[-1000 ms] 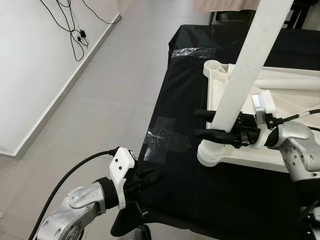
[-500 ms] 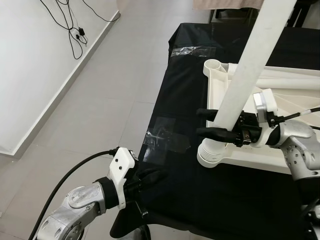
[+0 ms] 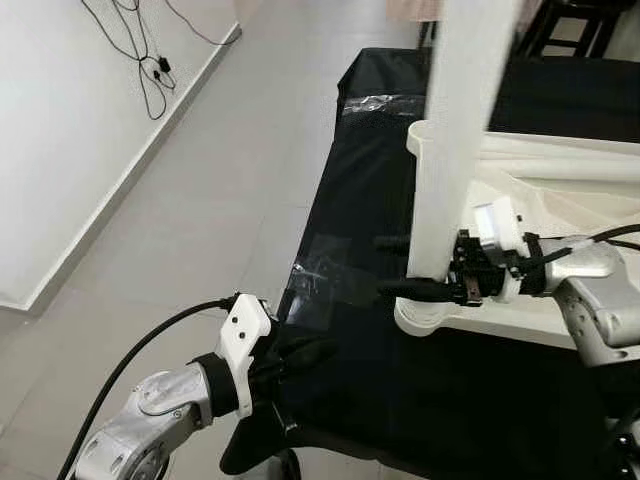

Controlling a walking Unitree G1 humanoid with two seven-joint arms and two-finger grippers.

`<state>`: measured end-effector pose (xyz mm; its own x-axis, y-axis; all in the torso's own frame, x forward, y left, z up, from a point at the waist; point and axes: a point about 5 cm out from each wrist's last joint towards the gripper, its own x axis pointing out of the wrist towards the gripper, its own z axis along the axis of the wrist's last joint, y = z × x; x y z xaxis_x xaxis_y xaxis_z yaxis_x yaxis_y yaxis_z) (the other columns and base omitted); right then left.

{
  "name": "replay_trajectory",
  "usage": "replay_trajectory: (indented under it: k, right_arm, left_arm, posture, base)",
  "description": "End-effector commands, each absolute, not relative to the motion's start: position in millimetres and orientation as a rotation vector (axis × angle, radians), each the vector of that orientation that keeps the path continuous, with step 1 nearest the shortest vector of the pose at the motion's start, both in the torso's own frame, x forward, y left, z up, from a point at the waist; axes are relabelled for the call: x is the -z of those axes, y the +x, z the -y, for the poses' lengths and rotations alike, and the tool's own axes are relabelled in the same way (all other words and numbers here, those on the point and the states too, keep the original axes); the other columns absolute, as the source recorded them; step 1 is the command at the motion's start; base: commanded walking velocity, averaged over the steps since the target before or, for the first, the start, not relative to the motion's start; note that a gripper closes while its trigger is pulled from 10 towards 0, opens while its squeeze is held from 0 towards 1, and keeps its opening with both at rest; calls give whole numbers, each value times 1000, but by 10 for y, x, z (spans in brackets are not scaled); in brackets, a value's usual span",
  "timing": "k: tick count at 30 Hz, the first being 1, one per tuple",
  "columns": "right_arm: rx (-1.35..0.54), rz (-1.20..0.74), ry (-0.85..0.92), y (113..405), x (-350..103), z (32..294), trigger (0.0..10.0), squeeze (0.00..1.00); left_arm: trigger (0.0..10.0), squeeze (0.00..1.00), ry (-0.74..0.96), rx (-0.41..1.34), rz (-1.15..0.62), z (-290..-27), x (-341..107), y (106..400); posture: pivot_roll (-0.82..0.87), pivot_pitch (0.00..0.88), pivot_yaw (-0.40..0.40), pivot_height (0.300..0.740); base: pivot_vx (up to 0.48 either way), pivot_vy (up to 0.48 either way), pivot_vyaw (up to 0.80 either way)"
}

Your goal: Building children table

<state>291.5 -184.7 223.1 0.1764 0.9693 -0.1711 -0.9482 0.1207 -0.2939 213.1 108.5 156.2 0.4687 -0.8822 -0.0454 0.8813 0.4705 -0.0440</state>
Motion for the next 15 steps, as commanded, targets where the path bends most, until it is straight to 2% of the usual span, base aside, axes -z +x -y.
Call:
replay_trajectory:
  k: [1,6,15]
  right_arm:
    - [-1397,-119,-354,2892,-1906,1895,10000,0]
    - [-1396,-103,-331,2903,-1930,1900,10000,0]
    - [-1246,67,-96,3001,-2038,1920,10000,0]
  left_arm:
    - [10000,0,0,1100,-70,-1058,-1554,2107]
    - [10000,0,1,1100,-68,-1052,-1551,2104]
    - [10000,0,3,1103,-69,-1046,-1545,2104]
  posture:
    - [103,215,38,740]
    - [102,211,34,740]
    - [97,209,36,740]
  base:
    - [0,0,0]
    - [0,0,0]
    - [0,0,0]
